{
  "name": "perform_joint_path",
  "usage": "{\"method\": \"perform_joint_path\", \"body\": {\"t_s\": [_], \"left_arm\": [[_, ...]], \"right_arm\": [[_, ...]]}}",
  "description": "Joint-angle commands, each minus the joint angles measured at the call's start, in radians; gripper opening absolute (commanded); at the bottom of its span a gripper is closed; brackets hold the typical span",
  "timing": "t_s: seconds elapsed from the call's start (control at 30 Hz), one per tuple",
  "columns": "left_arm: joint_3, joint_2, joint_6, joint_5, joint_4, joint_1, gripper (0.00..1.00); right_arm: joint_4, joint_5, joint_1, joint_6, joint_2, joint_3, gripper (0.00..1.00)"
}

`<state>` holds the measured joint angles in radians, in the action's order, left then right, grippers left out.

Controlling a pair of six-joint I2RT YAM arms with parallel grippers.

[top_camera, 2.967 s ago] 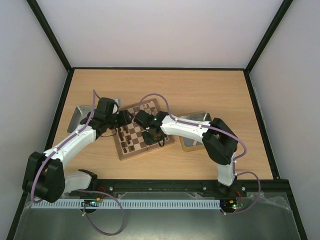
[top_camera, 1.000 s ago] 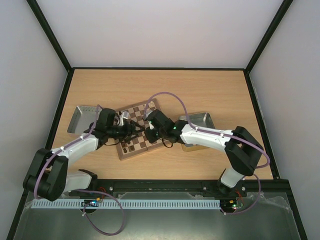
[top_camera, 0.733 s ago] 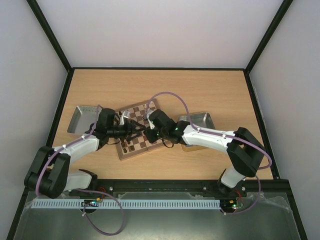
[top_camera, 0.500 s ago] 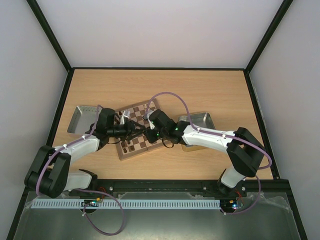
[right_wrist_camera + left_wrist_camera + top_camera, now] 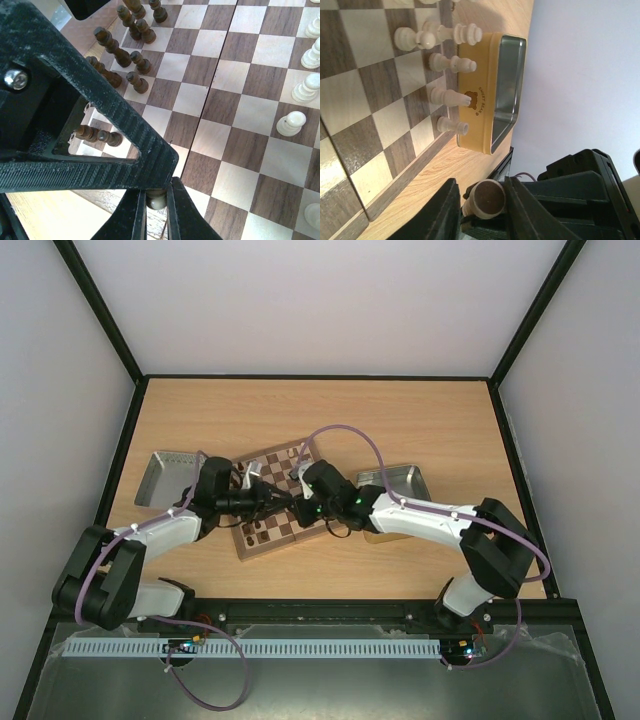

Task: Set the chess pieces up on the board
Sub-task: Place the chess piece on the chessboard.

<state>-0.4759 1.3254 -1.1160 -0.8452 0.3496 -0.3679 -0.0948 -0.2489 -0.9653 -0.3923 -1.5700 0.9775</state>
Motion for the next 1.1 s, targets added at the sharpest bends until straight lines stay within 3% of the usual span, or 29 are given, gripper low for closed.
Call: {"method": "perform_joint_path", "body": {"t_s": [0.0, 0.1, 0.27, 0.53, 0.67, 0.87, 1.07], "left_arm": [[0.011, 0.013, -0.019, -0.015, 0.007, -0.013, 0.21], [0.011, 0.007, -0.027, -0.014, 0.009, -0.013, 0.14], [0.019, -0.003, -0.092, -0.021, 0.034, -0.013, 0.13], [0.051, -0.063, -0.457, -0.043, 0.239, -0.012, 0.14], [0.050, -0.102, -0.636, -0.027, 0.322, -0.013, 0.15], [0.056, -0.170, -0.850, 0.031, 0.396, -0.014, 0.16], [0.055, -0.219, -0.939, 0.066, 0.418, -0.018, 0.16]], "right_arm": [[0.093, -0.012, 0.005, -0.009, 0.048, -0.002, 0.05], [0.083, 0.000, 0.004, -0.021, 0.049, 0.006, 0.06], [0.075, 0.007, 0.013, -0.100, 0.077, 0.005, 0.14], [0.280, -0.053, 0.018, -0.317, 0.229, -0.124, 0.37], [0.385, -0.010, 0.019, -0.414, 0.295, -0.178, 0.49], [0.368, 0.078, 0.018, -0.465, 0.346, -0.205, 0.53], [0.455, 0.024, 0.017, -0.513, 0.341, -0.232, 0.48]]}}
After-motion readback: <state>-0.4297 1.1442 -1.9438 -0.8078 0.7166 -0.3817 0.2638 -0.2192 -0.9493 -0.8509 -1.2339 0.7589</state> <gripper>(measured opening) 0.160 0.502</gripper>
